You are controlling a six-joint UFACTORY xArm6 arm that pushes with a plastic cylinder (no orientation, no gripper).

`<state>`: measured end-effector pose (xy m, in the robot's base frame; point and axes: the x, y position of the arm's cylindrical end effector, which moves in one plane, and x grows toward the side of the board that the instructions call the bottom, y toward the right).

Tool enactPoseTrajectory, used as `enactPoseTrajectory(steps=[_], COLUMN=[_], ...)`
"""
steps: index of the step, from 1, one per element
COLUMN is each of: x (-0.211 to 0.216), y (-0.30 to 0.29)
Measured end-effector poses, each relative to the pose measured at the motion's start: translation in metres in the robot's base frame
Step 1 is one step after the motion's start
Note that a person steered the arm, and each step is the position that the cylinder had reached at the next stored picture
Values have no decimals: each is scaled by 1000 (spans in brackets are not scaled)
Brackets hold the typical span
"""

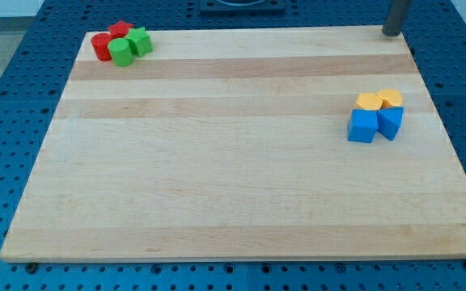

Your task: Move your arm right to the green star

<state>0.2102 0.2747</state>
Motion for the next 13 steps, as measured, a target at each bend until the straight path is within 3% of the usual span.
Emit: enactPoseTrajectory(steps=[4,5,10,13], x=[-17,-18,-19,-19], y=[-260,-301,-398,-412])
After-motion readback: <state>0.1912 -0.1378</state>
